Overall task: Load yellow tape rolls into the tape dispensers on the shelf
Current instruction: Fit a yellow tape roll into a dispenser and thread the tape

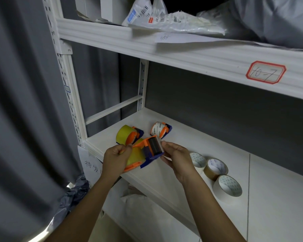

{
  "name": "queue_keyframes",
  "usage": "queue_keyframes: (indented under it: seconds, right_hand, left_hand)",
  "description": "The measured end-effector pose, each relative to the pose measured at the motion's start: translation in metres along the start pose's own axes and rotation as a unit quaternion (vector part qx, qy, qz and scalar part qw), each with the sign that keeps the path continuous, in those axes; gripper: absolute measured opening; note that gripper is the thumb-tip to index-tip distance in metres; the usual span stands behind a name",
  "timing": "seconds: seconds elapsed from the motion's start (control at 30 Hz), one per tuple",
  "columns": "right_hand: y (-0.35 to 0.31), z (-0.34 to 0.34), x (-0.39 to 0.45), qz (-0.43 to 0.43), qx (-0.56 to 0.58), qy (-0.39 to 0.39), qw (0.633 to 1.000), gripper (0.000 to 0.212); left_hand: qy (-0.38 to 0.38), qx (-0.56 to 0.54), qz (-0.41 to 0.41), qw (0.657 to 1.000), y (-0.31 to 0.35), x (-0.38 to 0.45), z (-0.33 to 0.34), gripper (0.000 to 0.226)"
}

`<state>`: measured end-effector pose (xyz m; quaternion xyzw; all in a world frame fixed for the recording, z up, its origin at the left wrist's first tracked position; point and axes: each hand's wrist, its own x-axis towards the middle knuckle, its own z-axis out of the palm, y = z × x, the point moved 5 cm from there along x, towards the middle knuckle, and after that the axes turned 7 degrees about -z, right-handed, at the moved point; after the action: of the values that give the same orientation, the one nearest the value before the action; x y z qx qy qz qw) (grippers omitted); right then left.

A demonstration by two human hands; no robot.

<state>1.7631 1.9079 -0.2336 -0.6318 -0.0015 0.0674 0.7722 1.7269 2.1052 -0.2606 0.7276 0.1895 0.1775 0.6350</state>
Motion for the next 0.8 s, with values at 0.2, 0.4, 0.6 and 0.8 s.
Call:
queue_keyframes:
  seconds: [0.2,0.4,0.6,0.8]
  right_hand:
    - [0.002,0.003,0.000,0.022,0.003,-0.034,0.999,0.011]
    - [0.003,-0.004,-0.001,-0.019,-0.017,0.016,1.000,0.018]
    - [-0.002,0.008,-0.007,-0.091,0.013,-0.016,0.996,0.020]
    - [0.002,0.003,-0.006,-0.042,0.039,-0.018,0.998,0.019]
  left_hand:
    - [0.001,-0.024,-0.024,0.999,-0.001,0.001,0.000,0.038]
    - [-0.006,-0.046,-0.068,0.997,-0.006,0.008,0.001,0.036]
    - [-0.005,-0.056,-0.088,0.995,-0.005,0.008,0.004,0.037]
    - [-0.012,-0.064,-0.124,0.990,-0.006,0.006,0.009,0.032]
